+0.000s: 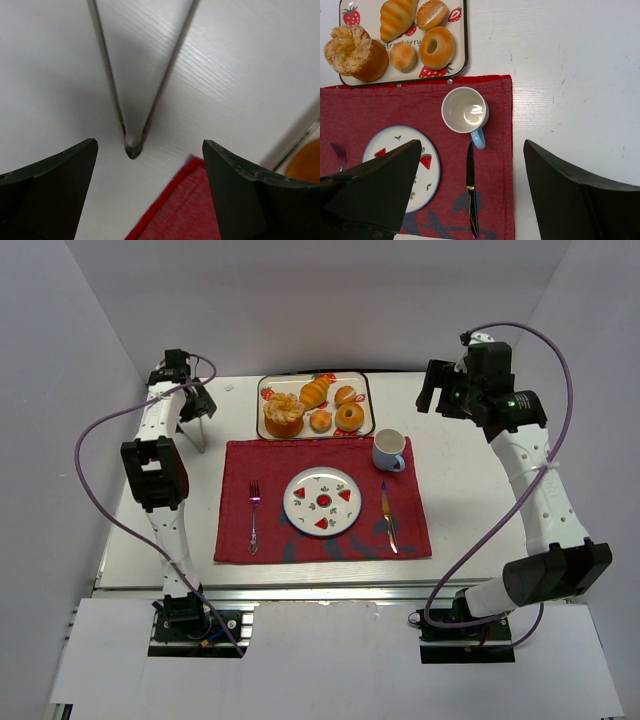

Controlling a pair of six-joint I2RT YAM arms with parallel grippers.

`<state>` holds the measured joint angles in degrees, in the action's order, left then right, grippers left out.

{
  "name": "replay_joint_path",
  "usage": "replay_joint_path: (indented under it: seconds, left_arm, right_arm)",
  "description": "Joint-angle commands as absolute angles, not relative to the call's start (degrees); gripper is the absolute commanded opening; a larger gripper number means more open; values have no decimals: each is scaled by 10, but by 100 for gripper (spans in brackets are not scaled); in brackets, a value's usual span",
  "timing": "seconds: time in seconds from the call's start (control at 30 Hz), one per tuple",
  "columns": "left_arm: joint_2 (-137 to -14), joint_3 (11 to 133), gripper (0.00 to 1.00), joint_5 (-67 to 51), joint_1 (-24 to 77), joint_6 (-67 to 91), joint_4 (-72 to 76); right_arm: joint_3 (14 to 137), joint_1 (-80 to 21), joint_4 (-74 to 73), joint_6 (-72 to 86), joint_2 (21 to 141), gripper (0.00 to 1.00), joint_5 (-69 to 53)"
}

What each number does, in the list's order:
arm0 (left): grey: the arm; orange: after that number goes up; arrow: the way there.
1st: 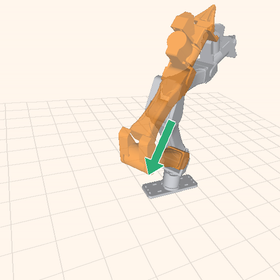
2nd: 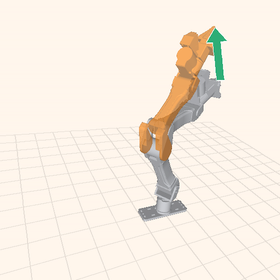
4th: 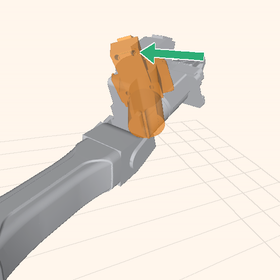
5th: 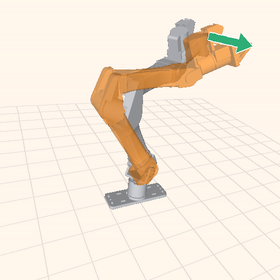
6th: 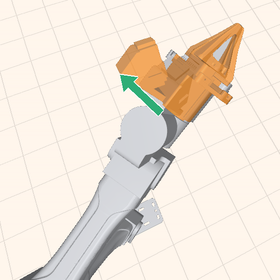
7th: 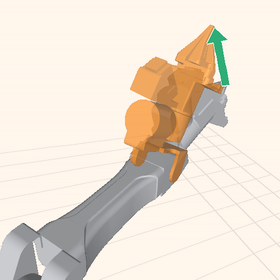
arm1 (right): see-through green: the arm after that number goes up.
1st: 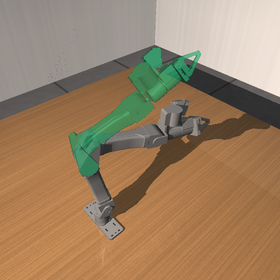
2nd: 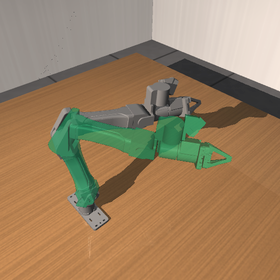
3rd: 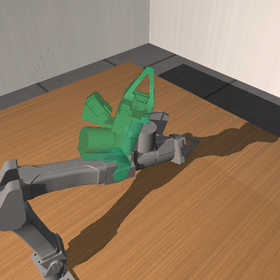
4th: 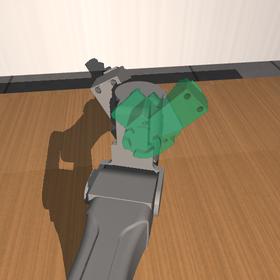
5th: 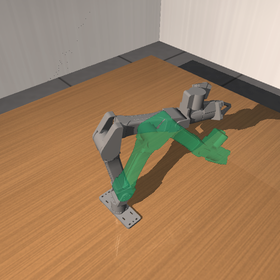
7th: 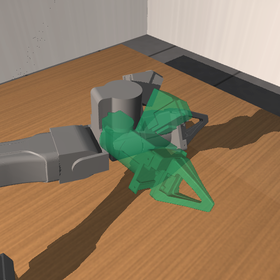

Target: Place the bread

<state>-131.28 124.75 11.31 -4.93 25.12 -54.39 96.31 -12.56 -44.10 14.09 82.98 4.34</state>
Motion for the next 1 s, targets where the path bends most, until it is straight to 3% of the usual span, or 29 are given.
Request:
replay_joint_path:
  seconds: [0.0, 0.97]
  left_arm:
    - [-1293, 1262, 97, 115, -64, 272, -554]
    - [-1476, 1290, 92, 118, -89, 173, -450]
  right_arm:
    - [969, -127, -412, 135, 837, 89, 54]
    - [891, -127, -338, 142, 865, 89, 86]
